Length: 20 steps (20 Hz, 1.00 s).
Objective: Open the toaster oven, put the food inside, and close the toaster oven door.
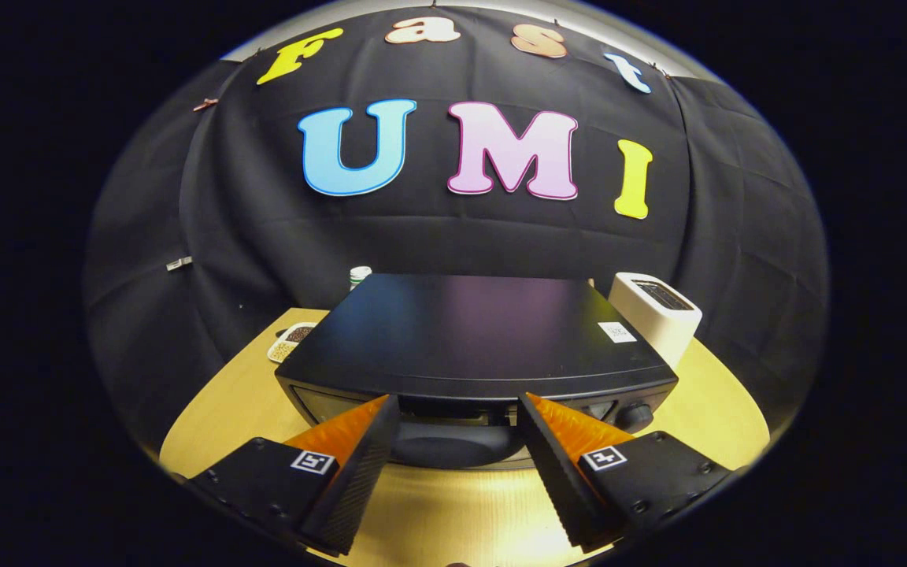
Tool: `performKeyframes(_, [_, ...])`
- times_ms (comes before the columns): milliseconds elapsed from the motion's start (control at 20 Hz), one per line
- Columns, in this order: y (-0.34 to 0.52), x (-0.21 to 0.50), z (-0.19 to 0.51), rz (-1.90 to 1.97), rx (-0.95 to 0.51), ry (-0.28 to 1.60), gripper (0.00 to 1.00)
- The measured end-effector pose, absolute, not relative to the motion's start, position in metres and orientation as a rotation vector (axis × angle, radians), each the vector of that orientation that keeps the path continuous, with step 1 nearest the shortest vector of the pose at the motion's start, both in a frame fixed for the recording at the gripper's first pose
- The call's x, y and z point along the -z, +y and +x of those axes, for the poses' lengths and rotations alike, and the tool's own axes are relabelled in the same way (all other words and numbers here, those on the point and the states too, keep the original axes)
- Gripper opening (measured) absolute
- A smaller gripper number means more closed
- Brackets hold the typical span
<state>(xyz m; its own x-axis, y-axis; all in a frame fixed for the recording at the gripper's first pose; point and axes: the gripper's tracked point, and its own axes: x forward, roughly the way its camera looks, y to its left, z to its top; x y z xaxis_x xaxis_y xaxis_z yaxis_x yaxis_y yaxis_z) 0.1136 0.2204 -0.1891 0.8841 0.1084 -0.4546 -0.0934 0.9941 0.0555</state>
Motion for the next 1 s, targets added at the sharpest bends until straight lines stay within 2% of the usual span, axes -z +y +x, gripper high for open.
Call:
performKeyframes(400, [0.226,0.195,0.107,0.048,-0.118,0.559,0.99])
performKeyframes(1000, [0.22,0.213,0.044,0.044,-0.181,0.637,0.95])
